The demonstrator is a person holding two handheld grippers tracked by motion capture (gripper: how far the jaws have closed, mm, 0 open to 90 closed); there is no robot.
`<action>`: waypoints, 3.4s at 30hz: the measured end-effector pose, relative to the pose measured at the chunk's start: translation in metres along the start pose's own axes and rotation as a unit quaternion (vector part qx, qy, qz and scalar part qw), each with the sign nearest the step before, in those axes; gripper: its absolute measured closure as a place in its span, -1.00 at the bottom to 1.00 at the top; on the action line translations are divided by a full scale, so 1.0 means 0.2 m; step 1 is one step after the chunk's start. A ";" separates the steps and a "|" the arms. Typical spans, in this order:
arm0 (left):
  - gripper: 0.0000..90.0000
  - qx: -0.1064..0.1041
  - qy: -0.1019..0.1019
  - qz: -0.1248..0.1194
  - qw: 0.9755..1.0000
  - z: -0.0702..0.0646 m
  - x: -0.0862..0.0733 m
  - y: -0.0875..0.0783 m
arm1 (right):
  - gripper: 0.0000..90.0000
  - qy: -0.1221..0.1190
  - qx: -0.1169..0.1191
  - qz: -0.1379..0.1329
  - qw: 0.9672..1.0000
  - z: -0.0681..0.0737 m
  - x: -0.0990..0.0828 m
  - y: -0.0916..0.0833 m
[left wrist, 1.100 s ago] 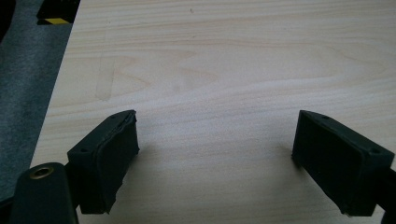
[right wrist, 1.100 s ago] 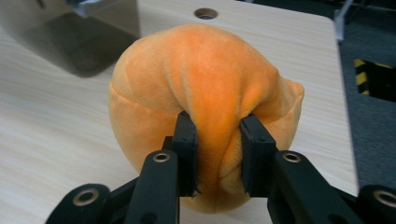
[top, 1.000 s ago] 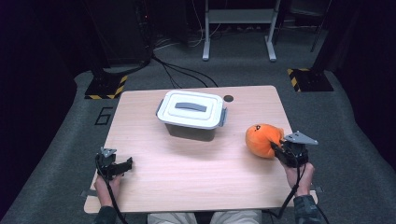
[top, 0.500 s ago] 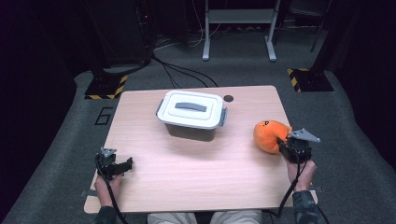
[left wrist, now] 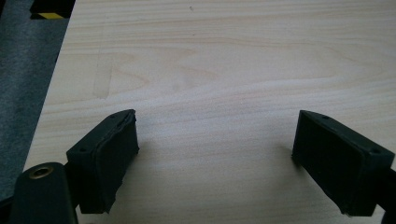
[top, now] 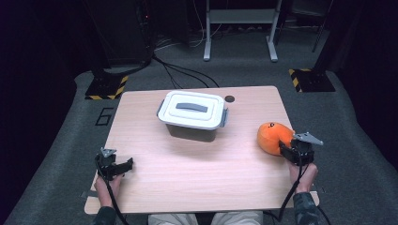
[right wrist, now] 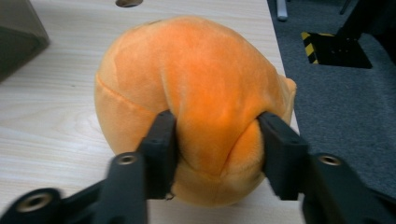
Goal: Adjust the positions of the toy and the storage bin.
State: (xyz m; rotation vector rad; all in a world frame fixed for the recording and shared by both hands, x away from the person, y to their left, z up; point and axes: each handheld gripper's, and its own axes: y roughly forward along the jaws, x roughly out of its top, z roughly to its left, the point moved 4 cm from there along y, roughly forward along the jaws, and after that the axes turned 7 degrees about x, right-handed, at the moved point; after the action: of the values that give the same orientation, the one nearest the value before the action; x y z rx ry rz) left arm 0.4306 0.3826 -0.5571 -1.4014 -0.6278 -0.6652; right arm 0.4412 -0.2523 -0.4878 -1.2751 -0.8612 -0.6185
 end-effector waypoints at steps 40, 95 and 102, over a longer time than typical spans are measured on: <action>-0.99 -0.113 0.051 -0.028 0.992 -0.21 0.42 -0.10 | -0.92 -0.076 0.149 0.021 0.986 0.52 0.31 0.05; -0.31 -0.171 0.112 -0.037 0.978 -0.58 0.98 0.07 | -0.40 -0.077 0.184 0.081 0.977 0.90 0.63 0.47; -0.25 -0.235 0.083 -0.022 0.968 -0.61 0.95 0.08 | -0.16 -0.066 0.221 0.098 0.968 0.92 0.61 0.48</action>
State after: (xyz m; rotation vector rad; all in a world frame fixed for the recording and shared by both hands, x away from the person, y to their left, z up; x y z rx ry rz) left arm 0.5697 0.2526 -0.4355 -1.7489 -0.3786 -1.0012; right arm 0.5490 -0.0445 -0.4282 -0.9840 -0.9076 -0.1695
